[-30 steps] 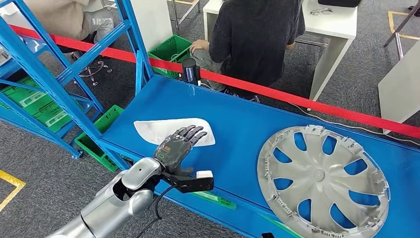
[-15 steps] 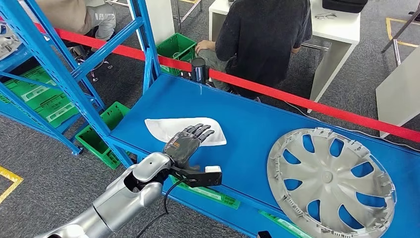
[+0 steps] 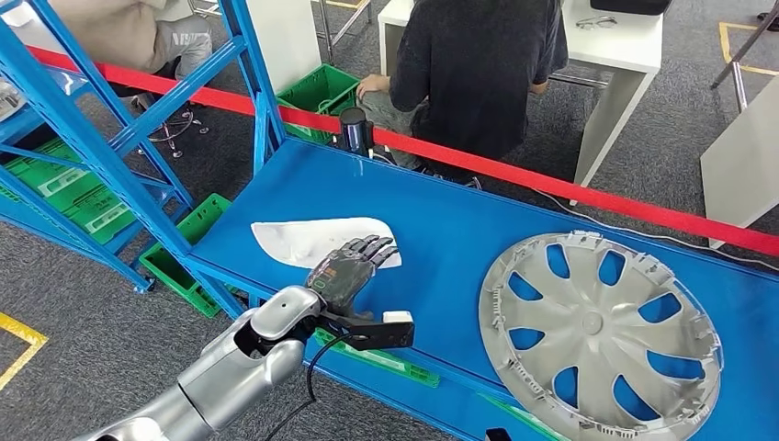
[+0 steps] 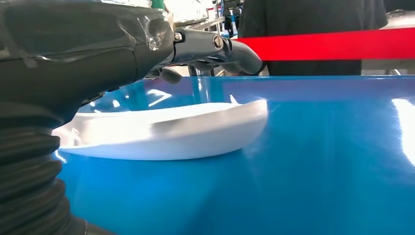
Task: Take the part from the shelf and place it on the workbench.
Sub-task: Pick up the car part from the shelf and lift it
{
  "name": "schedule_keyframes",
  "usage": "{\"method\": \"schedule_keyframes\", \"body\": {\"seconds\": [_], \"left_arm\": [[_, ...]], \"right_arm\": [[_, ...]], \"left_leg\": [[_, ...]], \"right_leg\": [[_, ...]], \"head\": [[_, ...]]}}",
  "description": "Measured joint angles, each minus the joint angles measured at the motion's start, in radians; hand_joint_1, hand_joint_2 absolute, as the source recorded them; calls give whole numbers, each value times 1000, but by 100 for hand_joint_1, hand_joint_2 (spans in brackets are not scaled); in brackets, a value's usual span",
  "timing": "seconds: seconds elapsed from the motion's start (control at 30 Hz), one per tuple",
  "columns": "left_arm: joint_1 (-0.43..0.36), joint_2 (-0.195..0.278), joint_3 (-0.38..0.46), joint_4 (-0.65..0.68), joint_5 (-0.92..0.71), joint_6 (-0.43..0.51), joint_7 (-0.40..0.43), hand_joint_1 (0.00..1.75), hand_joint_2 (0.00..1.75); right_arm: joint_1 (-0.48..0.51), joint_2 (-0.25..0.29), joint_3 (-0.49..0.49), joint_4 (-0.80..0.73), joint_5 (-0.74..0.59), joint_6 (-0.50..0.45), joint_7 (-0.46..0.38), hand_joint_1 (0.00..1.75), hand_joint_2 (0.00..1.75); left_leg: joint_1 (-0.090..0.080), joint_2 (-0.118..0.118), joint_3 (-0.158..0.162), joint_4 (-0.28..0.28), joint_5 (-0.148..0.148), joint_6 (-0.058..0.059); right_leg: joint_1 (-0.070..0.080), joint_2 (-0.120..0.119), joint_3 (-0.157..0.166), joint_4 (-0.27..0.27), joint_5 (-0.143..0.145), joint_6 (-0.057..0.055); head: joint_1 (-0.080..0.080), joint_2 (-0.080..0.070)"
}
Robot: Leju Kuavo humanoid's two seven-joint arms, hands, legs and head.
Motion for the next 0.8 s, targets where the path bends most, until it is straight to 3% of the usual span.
{"method": "schedule_keyframes", "body": {"seconds": [0.07,0.1,0.13,0.2,0.27,0.4,0.47,0.53,0.6,0.63,0.7,0.77,0.8], "left_arm": [[-1,-3,-4,10,8,3,0,0,175],[-1,-6,-6,17,12,6,2,0,175],[-3,-8,-8,23,14,8,4,0,175],[-13,-17,-8,34,19,12,8,0,175],[-28,-25,-8,45,24,14,12,0,175],[-50,-38,-8,76,29,18,20,0,175],[-62,-49,-8,94,29,23,26,0,175],[-69,-57,-8,111,29,25,29,0,175],[-68,-60,-8,127,29,26,31,0,175],[-68,-61,-9,133,29,26,31,0,175],[-69,-64,-8,140,29,26,31,0,175],[-70,-66,-8,145,29,26,32,0,175],[-70,-68,-8,148,29,26,32,0,175]], "right_arm": [[2,0,0,0,0,0,-1,0,0],[3,0,0,0,0,0,-1,0,0],[3,0,0,0,0,0,-1,0,0],[4,0,0,0,0,0,-1,0,0],[2,2,0,0,0,0,-1,0,0],[0,5,0,0,4,0,-1,0,0],[-1,4,0,0,6,0,0,0,0],[0,3,0,0,6,0,1,0,0],[2,3,0,0,6,0,2,0,0],[3,2,0,0,6,0,3,0,0],[2,1,0,0,6,-1,3,0,0],[0,1,0,0,6,-1,3,0,0],[0,1,0,0,6,-1,4,0,0]], "left_leg": [[4,0,-61,127,-45,-6],[5,0,-71,146,-42,-6],[6,0,-60,123,-21,-3],[4,0,8,-13,46,11],[-2,0,64,-124,78,25],[-9,1,81,-165,88,38],[-5,2,91,-185,103,47],[-4,3,91,-190,109,51],[-7,2,90,-189,109,51],[-7,1,89,-187,108,50],[-7,-1,88,-179,103,44],[-11,-3,81,-164,93,34],[-13,-3,78,-159,90,30]], "right_leg": [[1,0,-2,0,0,-3],[2,0,-2,0,0,-3],[3,1,-1,0,0,-3],[5,2,1,0,1,-2],[9,2,0,-1,3,1],[10,0,-7,-3,7,20],[11,-1,-35,52,-23,19],[11,-1,-99,187,-79,12],[9,-2,-145,280,-103,16],[8,-2,-139,266,-92,25],[5,-4,-76,134,-39,43],[5,-5,-20,23,-2,42],[6,-5,-11,4,3,36]], "head": [[0,0],[0,0],[-1,0],[-1,0],[0,0],[1,0],[4,0],[7,0],[8,0],[8,0],[9,0],[8,0],[7,0]]}}
